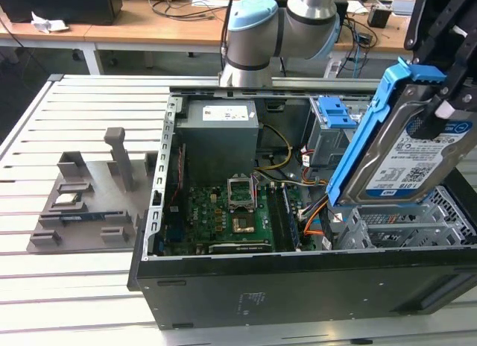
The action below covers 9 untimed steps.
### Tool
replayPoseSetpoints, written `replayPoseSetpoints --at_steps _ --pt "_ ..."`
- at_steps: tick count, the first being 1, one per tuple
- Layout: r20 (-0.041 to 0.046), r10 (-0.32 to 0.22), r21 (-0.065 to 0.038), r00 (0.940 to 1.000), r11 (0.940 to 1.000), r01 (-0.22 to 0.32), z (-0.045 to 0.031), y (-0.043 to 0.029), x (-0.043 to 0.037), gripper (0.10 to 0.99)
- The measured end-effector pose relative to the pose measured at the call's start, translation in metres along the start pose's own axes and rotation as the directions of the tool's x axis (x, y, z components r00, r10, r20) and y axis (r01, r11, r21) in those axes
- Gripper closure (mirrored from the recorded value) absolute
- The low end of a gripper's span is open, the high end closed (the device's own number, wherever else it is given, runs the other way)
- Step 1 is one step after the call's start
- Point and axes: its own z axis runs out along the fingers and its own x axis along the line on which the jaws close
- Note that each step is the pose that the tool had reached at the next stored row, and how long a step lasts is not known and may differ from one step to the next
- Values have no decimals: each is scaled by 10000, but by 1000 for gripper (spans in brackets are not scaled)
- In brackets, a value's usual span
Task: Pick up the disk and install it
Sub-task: 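Pick up the disk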
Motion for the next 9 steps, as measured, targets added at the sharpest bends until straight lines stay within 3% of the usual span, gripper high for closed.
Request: replayPoseSetpoints --at_steps 9 --pt "-8 1 -25 10000 10000 -1 32 -173 2 722"
